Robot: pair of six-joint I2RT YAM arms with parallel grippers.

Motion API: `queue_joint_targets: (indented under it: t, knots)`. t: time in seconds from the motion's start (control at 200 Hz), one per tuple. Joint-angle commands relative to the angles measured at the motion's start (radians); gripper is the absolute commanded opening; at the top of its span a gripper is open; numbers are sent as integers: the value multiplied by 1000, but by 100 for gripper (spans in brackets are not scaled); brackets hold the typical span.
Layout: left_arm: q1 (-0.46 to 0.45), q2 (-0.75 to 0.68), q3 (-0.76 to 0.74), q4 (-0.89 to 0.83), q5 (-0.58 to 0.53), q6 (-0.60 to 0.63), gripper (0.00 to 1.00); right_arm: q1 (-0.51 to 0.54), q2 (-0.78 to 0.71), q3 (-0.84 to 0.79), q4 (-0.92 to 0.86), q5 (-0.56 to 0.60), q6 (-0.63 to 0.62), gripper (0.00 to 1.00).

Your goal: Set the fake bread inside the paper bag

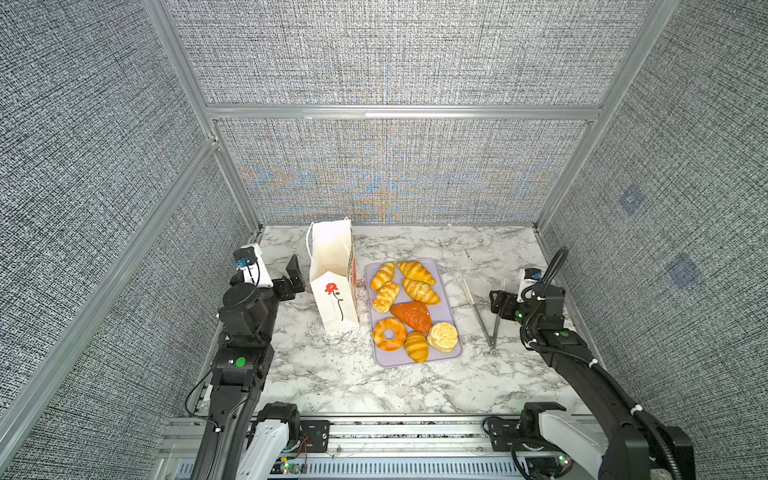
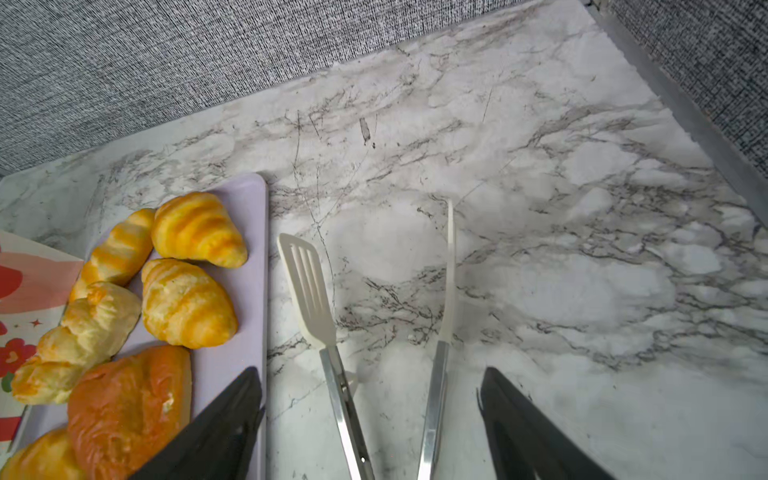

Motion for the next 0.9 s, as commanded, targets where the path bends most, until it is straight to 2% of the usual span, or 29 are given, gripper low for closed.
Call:
queue_joint_targets:
  t: [0.0,0.26,0.645,0.896]
  knots:
    - [-36,43,69,-128,43,35,94,3,-10,1,-43,42,14,83]
    - [-155,214,229,-319,-59,22,89,8,-32,2,-84,95,-6,80]
    - [-165,398,362,-443,-89,-55,81,9,-32,7,-108,103,-7,80]
    - [-163,489,422,-475,-91,-63,63,9,-35,14,-134,113,-16,80]
